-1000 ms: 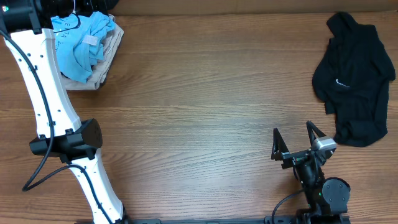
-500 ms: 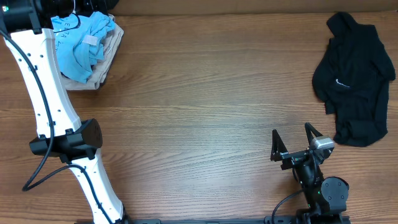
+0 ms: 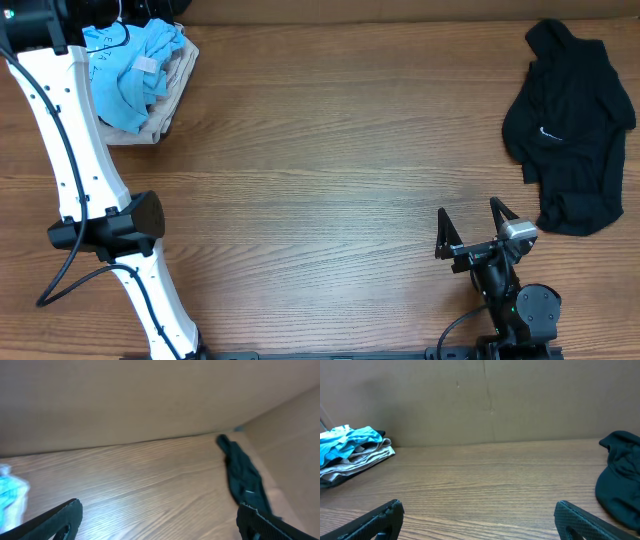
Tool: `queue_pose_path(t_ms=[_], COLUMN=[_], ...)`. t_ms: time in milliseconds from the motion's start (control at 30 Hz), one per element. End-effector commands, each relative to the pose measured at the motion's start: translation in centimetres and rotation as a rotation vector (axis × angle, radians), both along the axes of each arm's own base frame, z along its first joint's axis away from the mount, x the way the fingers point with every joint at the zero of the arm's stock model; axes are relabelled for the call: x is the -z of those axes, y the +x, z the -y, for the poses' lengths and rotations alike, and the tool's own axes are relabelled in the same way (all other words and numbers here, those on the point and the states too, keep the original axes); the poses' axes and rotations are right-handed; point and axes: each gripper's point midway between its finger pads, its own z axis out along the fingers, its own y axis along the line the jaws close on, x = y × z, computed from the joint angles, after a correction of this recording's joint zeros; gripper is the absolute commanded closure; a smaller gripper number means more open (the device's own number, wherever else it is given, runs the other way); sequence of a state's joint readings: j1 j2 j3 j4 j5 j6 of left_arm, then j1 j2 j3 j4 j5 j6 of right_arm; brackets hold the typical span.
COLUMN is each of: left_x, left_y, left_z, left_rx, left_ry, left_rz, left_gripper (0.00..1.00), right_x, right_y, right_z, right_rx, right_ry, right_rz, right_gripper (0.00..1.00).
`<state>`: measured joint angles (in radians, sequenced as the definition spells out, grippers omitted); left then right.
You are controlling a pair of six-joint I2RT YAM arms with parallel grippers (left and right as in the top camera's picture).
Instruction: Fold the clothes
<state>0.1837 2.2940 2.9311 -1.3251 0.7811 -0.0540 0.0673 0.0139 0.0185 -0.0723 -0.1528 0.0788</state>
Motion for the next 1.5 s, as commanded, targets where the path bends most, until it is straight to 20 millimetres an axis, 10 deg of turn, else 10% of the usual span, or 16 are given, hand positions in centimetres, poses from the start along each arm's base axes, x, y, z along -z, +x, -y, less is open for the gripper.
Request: queue_pose_path(t_ms=[0, 233, 400, 533, 1033, 1467], left_x=[0.0, -1.3, -0.9, -1.6, 4.6, 15.1], left_y=[0.2, -2.4, -8.0, -11.1, -17.3, -25.4], left_z=[0.7, 0.4, 3.6, 2.4, 1.4, 0.5], left_rx=[-0.088, -0.352, -0.326, -0.393, -0.287, -0.408], left_ry=[0.107, 0.495, 0.650, 0.730, 0.343, 0.232], left_rz=[-0.005, 0.006, -0.038, -0.015, 0.274, 0.537], left_gripper=[0.00, 0.00, 0.00, 0.00, 0.00, 0.00], right_x=[0.2, 0.2, 0.2, 0.2, 0.2, 0.2], right_y=[0.0, 0.0, 0.0, 0.0, 0.0, 0.0], right_z=[-0.1, -0.1, -0.1, -0.1, -0.1, -0.1], right_rx=[-0.002, -0.002, -0.001, -0.002, -0.001, -0.002], right_ry=[0.007, 0.007, 0.007, 0.007, 0.007, 0.007], right_rz=[0.002, 0.002, 0.002, 0.002, 0.002, 0.002], right_gripper=[0.00, 0.00, 0.00, 0.00, 0.00, 0.00])
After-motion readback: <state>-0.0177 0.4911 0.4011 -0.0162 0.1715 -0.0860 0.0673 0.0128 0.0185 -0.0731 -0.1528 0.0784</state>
